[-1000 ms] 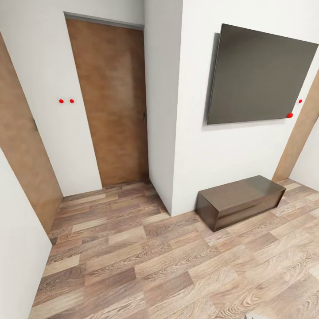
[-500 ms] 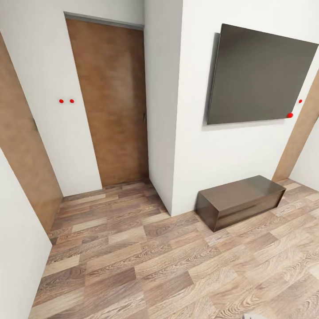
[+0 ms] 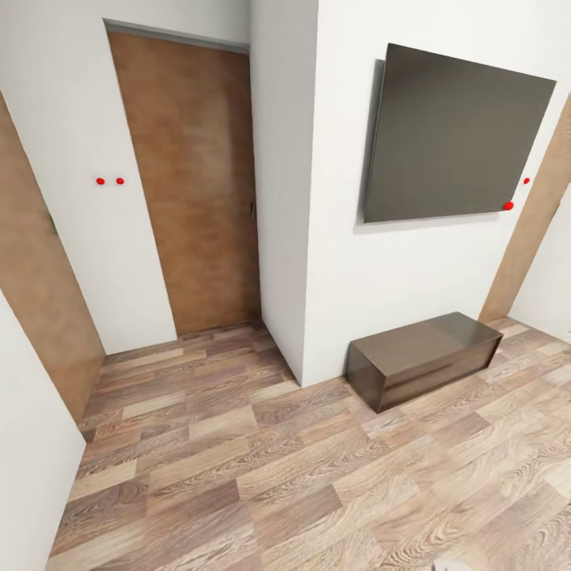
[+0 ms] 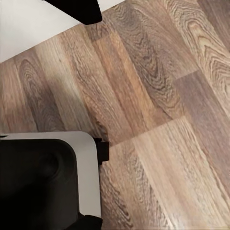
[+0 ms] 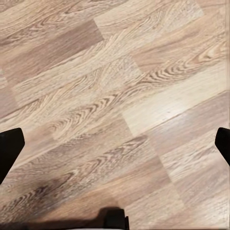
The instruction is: In the bedroom, move the book from the bed onto either nightstand, and place the two sandals side by side next to the bed.
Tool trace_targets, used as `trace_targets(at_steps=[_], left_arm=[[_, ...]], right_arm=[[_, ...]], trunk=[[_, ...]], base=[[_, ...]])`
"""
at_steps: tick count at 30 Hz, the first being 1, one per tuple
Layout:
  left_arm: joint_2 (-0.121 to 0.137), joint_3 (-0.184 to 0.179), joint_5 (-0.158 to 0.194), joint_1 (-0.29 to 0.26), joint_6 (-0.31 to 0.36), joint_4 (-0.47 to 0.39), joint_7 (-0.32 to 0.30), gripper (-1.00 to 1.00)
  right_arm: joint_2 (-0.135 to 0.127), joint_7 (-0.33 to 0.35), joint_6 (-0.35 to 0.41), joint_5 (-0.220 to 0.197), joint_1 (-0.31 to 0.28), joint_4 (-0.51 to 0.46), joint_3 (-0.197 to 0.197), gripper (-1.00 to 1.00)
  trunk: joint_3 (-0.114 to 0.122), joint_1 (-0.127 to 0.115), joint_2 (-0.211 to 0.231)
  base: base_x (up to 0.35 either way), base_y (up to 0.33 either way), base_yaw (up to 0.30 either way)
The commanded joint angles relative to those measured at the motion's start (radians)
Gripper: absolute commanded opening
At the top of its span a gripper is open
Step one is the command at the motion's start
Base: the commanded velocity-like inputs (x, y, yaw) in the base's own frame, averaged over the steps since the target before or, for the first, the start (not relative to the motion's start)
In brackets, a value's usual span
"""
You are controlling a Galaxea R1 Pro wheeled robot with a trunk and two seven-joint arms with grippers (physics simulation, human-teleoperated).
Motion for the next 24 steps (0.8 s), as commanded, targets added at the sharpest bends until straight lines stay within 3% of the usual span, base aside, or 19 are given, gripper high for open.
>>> trace_targets(at_steps=[1, 17, 24], left_arm=[[0.000, -0.009, 0.008, 0.000, -0.002, -0.001, 0.004, 1.00], [0.000, -0.010, 0.008, 0.002, -0.002, -0.001, 0.004, 1.00], [0.000, -0.010, 0.008, 0.002, -0.002, -0.001, 0.004, 1.00]], right_arm=[[0.001, 0.009, 0.005, 0.011, -0.001, -0.002, -0.008, 1.00], [0.001, 0.009, 0.005, 0.013, -0.001, -0.002, -0.008, 1.00], [-0.001, 0.009, 0.005, 0.012, -0.001, -0.002, -0.010, 1.00]], trunk=[[-0.001, 0.000, -0.001], [-0.002, 0.000, -0.001], [-0.003, 0.000, -0.001]], base=[[0.000, 0.000, -0.201], [0.000, 0.000, -0.238], [0.000, 0.000, -0.117]])
